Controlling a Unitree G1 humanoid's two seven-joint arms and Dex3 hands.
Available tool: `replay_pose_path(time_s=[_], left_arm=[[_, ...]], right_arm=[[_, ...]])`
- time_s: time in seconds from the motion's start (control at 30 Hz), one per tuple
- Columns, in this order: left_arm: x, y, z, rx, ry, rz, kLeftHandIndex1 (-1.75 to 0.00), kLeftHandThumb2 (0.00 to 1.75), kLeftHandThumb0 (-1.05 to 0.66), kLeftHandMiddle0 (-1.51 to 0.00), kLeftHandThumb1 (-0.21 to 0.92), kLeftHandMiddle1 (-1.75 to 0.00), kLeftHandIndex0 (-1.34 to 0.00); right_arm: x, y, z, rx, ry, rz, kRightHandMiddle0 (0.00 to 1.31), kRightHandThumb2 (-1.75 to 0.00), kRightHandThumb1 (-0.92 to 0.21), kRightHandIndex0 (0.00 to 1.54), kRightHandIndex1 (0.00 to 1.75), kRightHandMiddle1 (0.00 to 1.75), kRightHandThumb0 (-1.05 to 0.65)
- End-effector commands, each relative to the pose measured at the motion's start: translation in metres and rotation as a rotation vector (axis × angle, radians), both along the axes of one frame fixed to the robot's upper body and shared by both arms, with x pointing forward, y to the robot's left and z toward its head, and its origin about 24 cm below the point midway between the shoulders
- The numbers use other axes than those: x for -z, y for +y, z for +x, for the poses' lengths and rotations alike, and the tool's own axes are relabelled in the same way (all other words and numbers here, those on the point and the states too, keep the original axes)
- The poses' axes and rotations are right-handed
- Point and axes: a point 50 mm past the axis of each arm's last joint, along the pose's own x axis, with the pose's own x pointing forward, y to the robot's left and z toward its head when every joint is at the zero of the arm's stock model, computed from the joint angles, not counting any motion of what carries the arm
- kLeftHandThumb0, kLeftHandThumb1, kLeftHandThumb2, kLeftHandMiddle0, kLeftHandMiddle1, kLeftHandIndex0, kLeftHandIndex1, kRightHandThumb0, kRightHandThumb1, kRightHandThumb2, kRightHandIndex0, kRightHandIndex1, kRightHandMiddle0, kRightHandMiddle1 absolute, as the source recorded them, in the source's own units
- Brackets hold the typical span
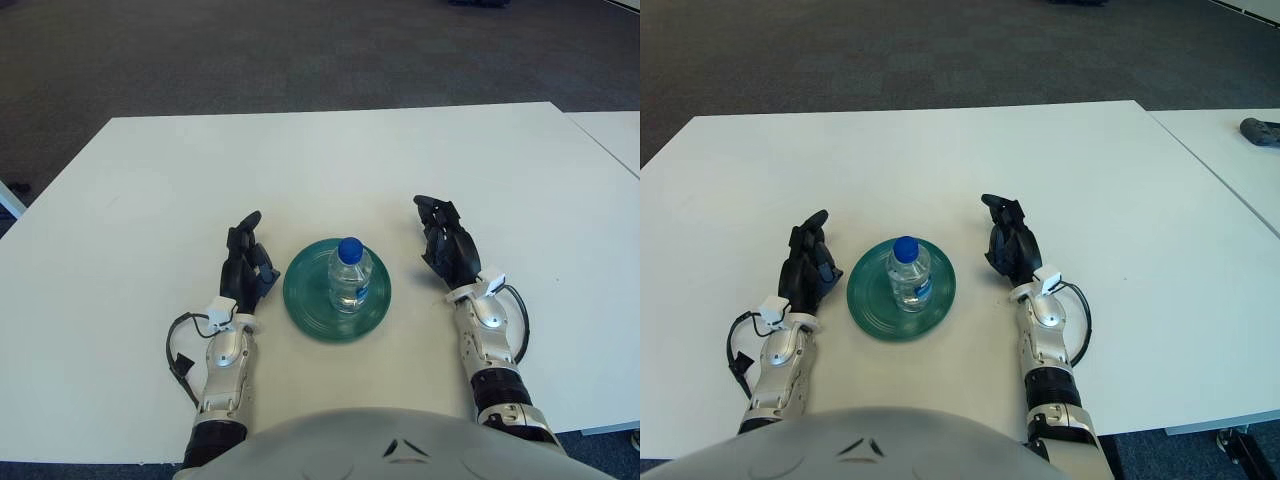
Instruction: Put the bottle into the plate.
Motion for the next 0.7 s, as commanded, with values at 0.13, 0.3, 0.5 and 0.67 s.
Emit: replay_pose_path(time_s=[0.13, 0.3, 0.5, 0.67], left_arm=[[0.026, 0.005, -0.027, -0.021, 0.184, -0.020, -0.90, 0.90, -0.75, -0.51, 0.92, -0.04, -0.03], [0.023, 0.004, -0.029, -0.015, 0.193, -0.008, -0.90, 0.89, -0.77, -0.52, 0.92, -0.05, -0.03], [0.022, 0.004, -0.034, -0.001, 0.199, -0.001, -0.92, 0.88, -0.81, -0.54, 0.92, -0.06, -0.06], [0.021, 0.001, -0.034, 0.004, 0.208, -0.004, -0.93, 0.86, -0.83, -0.56, 0.92, -0.06, -0.07]], right_arm=[[0.052, -0.002, -0.054, 0.096, 0.277, 0.050, 0.11, -0.77, -0.92, 0.50, 0.03, 0.94, -0.84], [0.054, 0.001, -0.058, 0.101, 0.311, 0.042, 0.10, -0.76, -0.92, 0.49, 0.02, 0.93, -0.83], [0.054, 0.001, -0.064, 0.104, 0.358, 0.042, 0.06, -0.78, -0.92, 0.47, 0.01, 0.91, -0.77], [0.054, -0.001, -0.066, 0.097, 0.375, 0.071, 0.03, -0.79, -0.92, 0.45, 0.00, 0.90, -0.73]])
